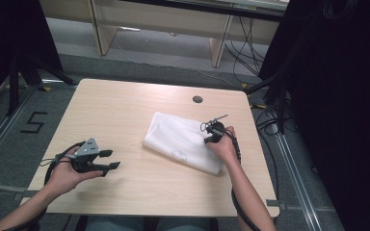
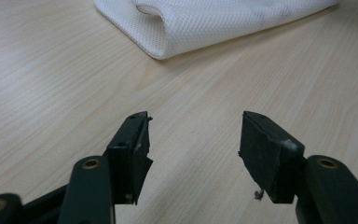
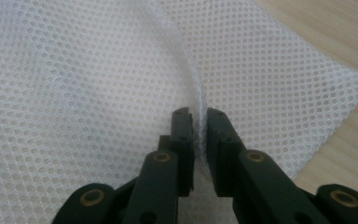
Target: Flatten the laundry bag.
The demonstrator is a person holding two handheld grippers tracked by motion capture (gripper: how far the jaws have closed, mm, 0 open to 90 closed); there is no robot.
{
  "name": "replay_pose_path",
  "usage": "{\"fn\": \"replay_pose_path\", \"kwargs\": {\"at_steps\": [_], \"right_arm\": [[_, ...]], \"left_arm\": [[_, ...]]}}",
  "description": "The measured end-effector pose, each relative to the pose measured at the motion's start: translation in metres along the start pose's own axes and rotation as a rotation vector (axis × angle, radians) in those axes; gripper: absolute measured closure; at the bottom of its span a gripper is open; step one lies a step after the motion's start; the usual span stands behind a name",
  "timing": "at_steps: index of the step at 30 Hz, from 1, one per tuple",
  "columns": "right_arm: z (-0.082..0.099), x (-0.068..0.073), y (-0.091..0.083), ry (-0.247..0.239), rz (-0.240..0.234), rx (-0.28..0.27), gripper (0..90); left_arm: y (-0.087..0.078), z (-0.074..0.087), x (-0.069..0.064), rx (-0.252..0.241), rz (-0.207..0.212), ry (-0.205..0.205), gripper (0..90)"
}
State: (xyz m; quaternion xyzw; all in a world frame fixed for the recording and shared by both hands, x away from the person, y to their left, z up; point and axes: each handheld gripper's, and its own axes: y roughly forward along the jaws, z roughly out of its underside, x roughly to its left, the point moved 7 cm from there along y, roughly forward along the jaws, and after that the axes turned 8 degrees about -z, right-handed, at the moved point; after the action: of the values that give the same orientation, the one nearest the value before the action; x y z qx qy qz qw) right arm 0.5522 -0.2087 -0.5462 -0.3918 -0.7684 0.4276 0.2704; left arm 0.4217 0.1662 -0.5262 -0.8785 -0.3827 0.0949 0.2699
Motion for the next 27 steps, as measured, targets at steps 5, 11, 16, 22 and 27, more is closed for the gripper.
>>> {"fn": "replay_pose_path", "kwargs": {"at_steps": [5, 11, 16, 22, 27], "right_arm": [[-0.002, 0.004, 0.000, -0.032, 0.032, 0.021, 87.2], [-0.007, 0.006, -0.008, -0.051, 0.027, -0.017, 87.2], [-0.014, 0.010, -0.021, -0.040, 0.022, -0.066, 87.1], [-0.024, 0.015, -0.038, -0.077, 0.020, -0.107, 86.8], [-0.030, 0.022, -0.050, -0.095, 0.016, -0.128, 86.7]], "left_arm": [[0.000, 0.000, -0.001, -0.003, -0.002, -0.007, 42.4], [0.000, 0.000, 0.001, 0.005, -0.005, 0.007, 42.4], [0.001, 0.000, -0.001, 0.006, 0.005, 0.001, 42.4], [0.001, 0.000, -0.001, -0.002, 0.006, -0.003, 42.4], [0.001, 0.000, -0.001, 0.003, 0.006, -0.002, 42.4]]}}
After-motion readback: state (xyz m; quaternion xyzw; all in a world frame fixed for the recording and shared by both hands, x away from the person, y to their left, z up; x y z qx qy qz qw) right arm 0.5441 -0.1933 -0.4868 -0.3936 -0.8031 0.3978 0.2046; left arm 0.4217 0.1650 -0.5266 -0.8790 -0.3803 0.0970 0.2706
